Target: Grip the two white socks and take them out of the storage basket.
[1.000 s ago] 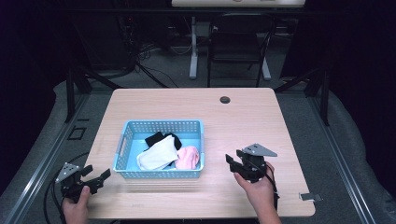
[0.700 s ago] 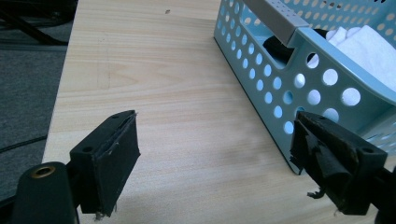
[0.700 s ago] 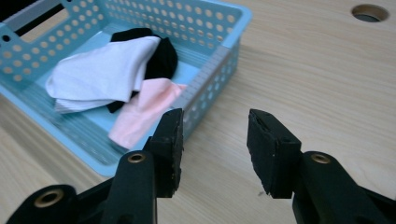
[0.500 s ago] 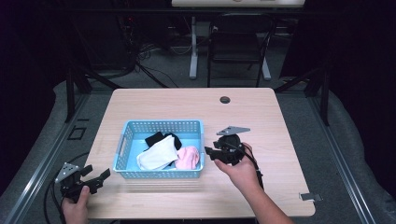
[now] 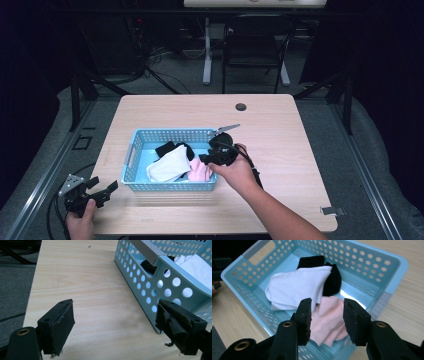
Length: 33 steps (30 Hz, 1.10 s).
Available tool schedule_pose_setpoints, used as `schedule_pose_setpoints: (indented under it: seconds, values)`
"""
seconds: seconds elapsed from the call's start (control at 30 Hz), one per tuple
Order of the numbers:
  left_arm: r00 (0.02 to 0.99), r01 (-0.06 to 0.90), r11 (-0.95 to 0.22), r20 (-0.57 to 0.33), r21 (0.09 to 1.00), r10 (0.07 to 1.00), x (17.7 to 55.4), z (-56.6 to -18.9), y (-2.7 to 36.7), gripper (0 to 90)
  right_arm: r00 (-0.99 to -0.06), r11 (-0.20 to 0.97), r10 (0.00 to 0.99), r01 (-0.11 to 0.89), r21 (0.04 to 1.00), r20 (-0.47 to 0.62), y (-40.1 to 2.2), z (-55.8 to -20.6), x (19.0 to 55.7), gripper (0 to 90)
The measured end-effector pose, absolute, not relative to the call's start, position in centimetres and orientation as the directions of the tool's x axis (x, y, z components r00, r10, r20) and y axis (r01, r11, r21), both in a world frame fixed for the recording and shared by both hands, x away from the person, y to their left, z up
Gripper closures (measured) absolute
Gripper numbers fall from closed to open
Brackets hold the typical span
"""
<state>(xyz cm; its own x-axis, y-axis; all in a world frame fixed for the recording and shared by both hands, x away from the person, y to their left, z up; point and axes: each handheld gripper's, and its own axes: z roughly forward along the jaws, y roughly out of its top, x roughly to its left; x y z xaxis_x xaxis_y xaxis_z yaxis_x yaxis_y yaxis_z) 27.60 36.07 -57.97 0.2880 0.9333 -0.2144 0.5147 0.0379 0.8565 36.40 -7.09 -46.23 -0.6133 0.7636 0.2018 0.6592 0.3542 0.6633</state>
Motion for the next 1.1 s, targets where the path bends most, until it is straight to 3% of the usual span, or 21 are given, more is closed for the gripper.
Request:
schedule_pose_setpoints:
  seconds: [0.5, 0.93, 1.1]
  values:
    - [0.295, 0.518, 0.028, -0.209, 0.855, 0.932, 27.6, -57.9, 36.2, 15.3, -0.560, 0.366, 0.778, 0.772, 0.520, 0.284, -1.9, -48.1, 39.4, 74.3]
    - [0.295, 0.516, 0.031, -0.212, 0.856, 0.932, 27.6, -57.9, 36.1, 15.3, -0.475, 0.347, 0.809, 0.861, 0.372, 0.346, 0.0, -51.0, 42.0, 71.8]
    - [0.294, 0.512, 0.035, -0.214, 0.858, 0.932, 27.6, -57.9, 36.1, 15.3, -0.462, 0.341, 0.818, 0.869, 0.358, 0.342, 0.5, -51.8, 42.6, 71.6]
